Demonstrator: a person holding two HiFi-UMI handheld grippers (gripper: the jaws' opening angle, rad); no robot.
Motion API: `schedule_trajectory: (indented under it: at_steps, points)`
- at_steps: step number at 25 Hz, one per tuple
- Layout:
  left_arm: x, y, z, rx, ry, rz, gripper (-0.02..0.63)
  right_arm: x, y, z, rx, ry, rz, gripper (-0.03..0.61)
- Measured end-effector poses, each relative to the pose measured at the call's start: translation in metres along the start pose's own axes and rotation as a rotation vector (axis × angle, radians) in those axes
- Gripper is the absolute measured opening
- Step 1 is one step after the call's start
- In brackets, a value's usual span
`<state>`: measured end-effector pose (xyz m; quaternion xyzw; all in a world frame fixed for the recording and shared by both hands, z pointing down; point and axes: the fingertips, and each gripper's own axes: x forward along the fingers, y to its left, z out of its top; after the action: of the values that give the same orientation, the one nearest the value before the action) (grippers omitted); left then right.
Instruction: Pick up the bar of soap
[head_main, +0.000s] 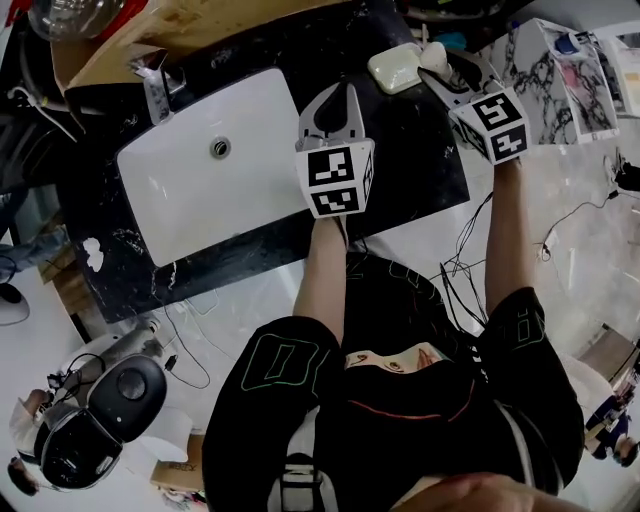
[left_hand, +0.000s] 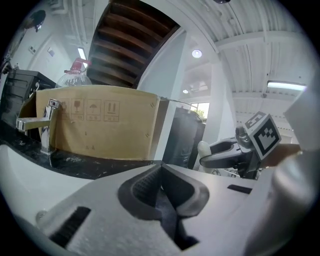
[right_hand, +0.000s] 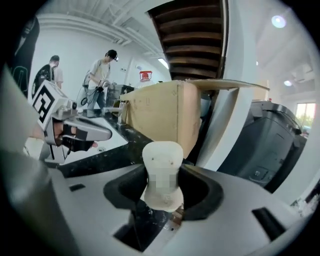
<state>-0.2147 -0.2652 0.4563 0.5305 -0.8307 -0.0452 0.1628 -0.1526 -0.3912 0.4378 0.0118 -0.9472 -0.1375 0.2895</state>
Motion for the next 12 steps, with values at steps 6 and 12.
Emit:
schedule_trajectory:
  at_steps: [6, 12]
  points:
    - [-0.006, -0.022, 0.010, 0.036, -0.019, -0.033, 0.008, -0.041, 0.000, 0.004, 0.122, -0.116, -0.088, 0.206]
    - [-0.015, -0.049, 0.018, 0.075, -0.035, -0.067, 0.008, -0.087, 0.000, 0.005, 0.268, -0.245, -0.187, 0.206]
